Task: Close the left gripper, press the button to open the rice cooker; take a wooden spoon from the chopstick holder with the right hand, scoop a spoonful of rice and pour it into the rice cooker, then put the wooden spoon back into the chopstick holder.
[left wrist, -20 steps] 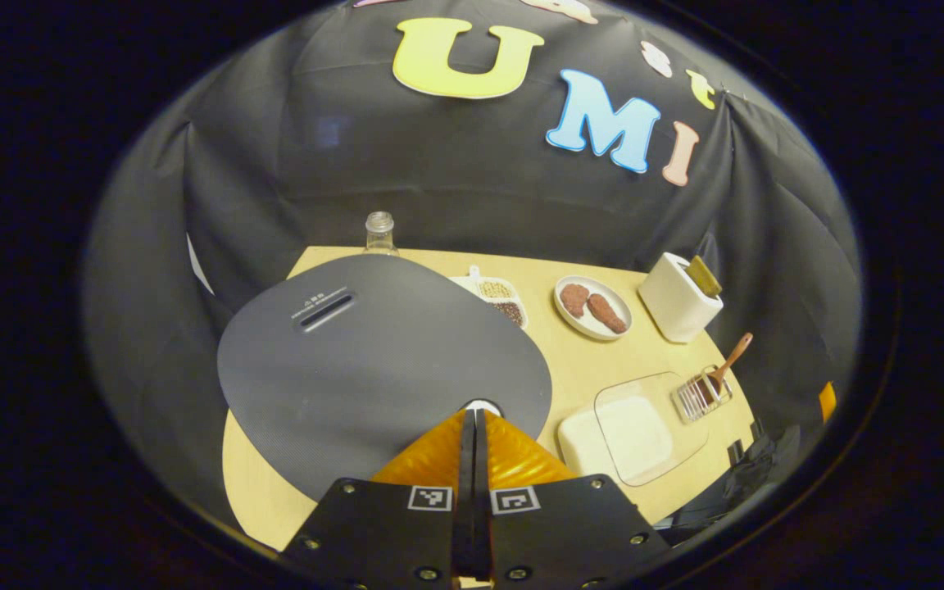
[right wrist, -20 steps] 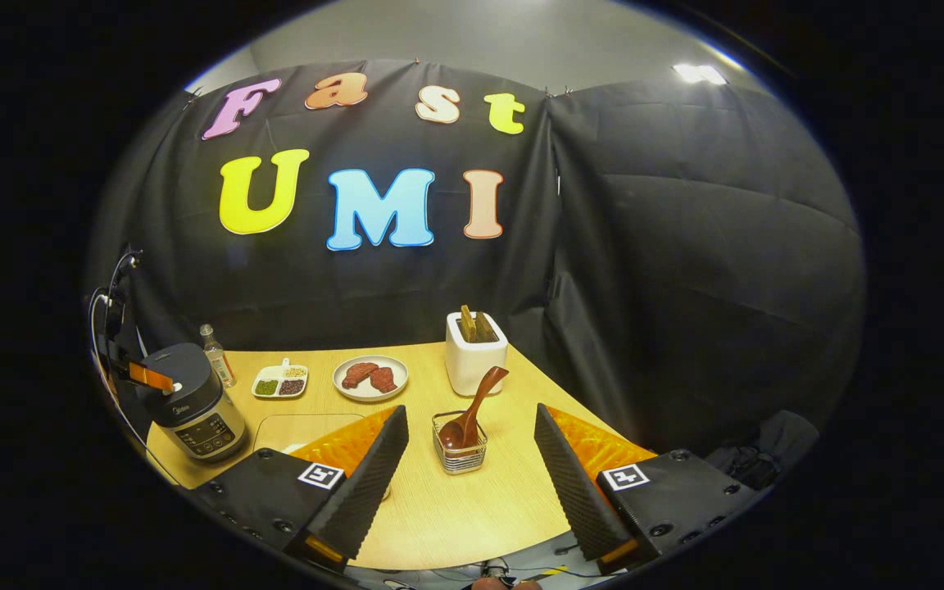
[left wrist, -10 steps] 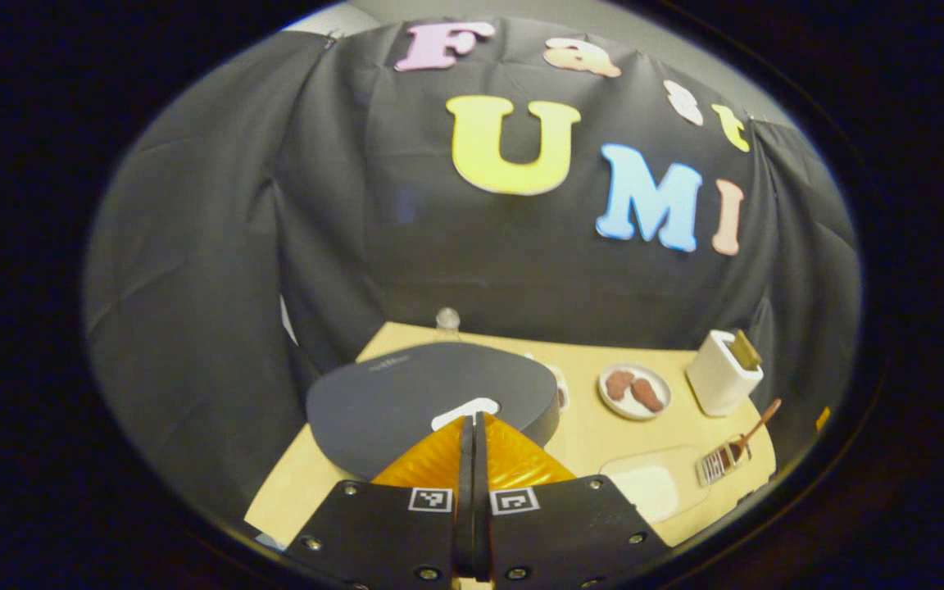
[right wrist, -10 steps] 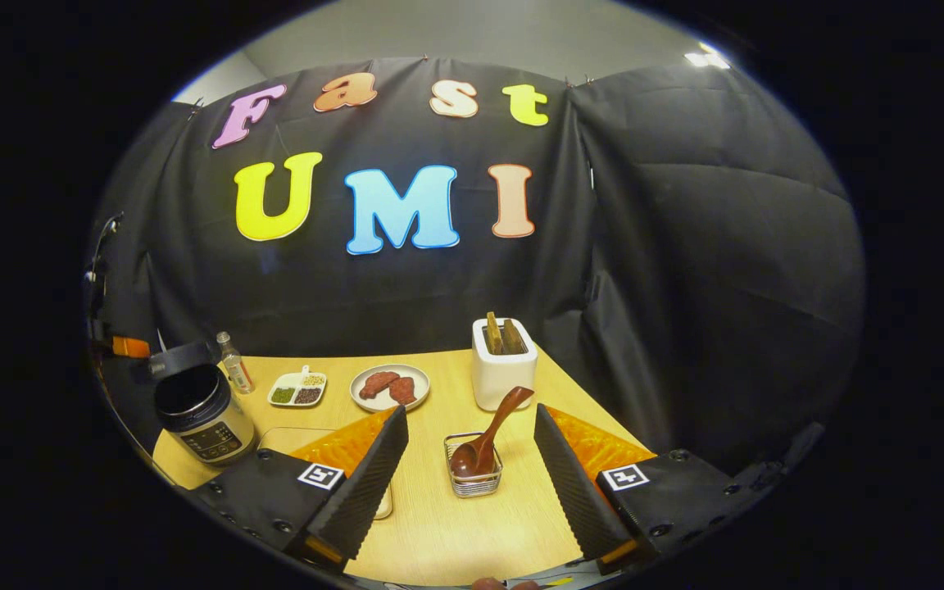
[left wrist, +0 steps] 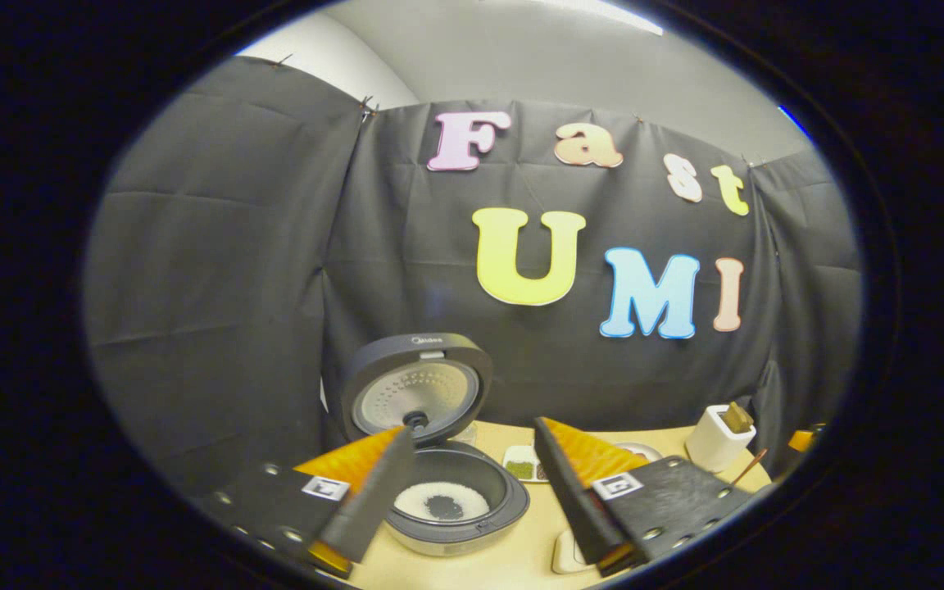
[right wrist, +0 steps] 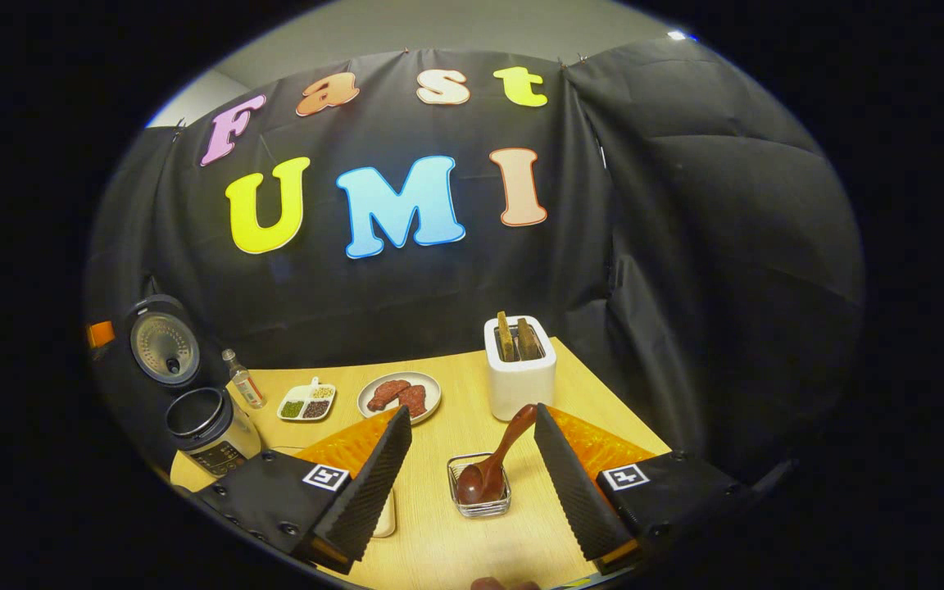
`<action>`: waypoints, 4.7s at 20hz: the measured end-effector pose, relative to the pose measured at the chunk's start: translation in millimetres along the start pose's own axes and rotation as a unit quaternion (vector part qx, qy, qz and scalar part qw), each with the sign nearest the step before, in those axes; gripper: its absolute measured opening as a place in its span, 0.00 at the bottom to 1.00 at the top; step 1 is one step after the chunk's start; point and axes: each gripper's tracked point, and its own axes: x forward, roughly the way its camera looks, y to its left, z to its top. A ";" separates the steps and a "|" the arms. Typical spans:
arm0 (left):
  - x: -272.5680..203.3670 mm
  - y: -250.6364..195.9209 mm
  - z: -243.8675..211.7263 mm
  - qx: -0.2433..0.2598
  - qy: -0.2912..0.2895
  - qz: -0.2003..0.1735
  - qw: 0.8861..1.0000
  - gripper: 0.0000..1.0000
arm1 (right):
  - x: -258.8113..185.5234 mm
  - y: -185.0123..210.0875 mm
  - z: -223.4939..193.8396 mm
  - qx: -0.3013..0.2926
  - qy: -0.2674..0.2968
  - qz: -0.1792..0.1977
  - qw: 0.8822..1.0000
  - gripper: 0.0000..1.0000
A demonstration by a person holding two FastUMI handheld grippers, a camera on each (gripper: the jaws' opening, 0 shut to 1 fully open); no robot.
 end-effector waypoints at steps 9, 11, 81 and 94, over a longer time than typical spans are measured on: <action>-74.3 -10.0 -33.0 0.030 0.026 0.077 0.996 0.96 | 70.7 -24.6 9.3 0.020 0.024 0.030 0.999 0.98; -89.6 -16.2 -43.8 0.023 0.031 0.090 0.995 0.96 | 87.8 -33.3 3.0 0.020 0.036 0.029 0.999 0.98; -18.0 115.9 -152.8 -0.108 0.156 -0.084 0.978 0.97 | -6.0 152.2 -21.4 0.240 0.097 0.025 0.966 0.22; -39.7 160.9 -158.6 -0.101 0.172 -0.060 0.978 0.96 | 76.1 227.5 -86.9 0.107 0.163 0.064 0.979 0.23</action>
